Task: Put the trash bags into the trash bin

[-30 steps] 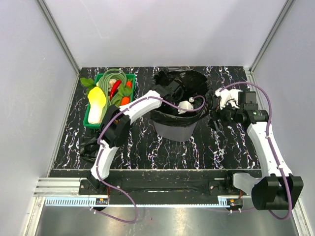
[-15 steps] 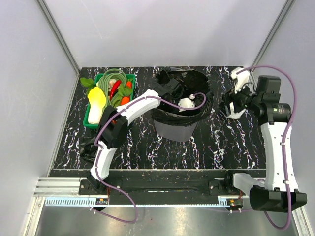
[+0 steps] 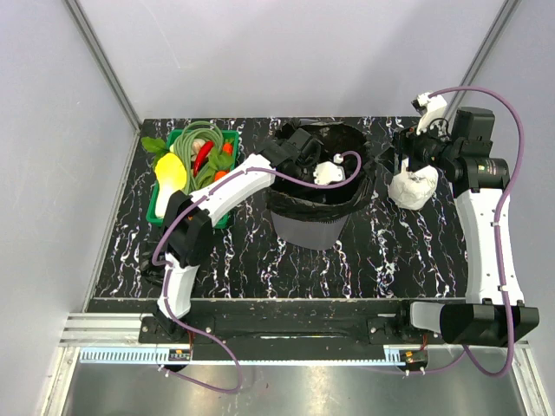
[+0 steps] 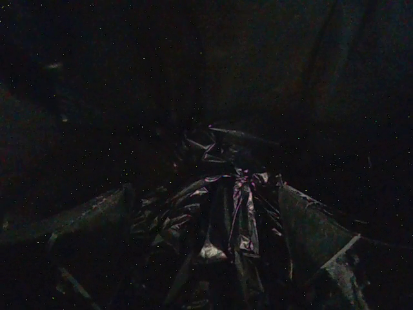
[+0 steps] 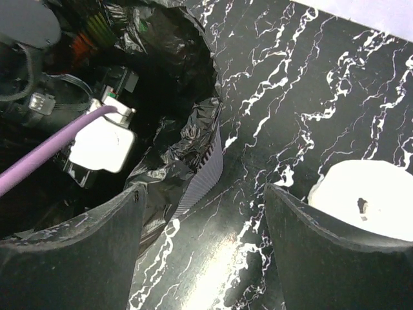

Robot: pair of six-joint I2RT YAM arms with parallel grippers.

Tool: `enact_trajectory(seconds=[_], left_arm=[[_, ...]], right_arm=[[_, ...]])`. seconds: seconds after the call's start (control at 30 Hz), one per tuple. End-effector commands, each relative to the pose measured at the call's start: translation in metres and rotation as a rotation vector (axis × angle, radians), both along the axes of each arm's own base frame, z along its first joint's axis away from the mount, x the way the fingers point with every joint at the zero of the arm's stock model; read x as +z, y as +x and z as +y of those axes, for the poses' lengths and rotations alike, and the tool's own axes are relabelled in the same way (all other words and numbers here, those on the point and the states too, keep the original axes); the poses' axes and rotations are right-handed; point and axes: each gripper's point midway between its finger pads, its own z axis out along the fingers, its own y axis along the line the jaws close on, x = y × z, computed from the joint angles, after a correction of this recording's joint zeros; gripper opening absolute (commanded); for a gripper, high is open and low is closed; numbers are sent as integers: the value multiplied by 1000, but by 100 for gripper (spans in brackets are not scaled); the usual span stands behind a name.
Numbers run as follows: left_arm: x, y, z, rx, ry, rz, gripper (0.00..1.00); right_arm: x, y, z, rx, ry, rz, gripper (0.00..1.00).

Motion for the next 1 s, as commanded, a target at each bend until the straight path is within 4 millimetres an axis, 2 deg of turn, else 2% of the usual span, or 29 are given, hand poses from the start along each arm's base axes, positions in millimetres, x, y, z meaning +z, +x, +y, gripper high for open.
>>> enact_trajectory(seconds=[0.0, 0.23, 0.43, 0.6, 0.67, 0.83, 0.97], left_arm=[[64, 3, -15, 3, -146, -93, 99], [98, 3, -23, 24, -244, -133, 99], [140, 18, -18, 95, -311, -254, 99], [171, 20, -13, 131, -396, -309, 99], [190, 20, -12, 171, -448, -337, 99], [241, 28, 12, 318, -551, -417, 99], [290, 36, 50, 464, -691, -459, 99]], right_arm=[[14, 12, 8, 1, 61, -51, 78], [7, 16, 5, -18, 50, -49, 79], [9, 19, 4, -23, 46, -55, 80], [19, 19, 4, -27, 44, -78, 80], [25, 20, 1, -40, 37, -94, 81], [29, 23, -6, -76, 2, -105, 82], [36, 25, -14, -121, -27, -130, 84]])
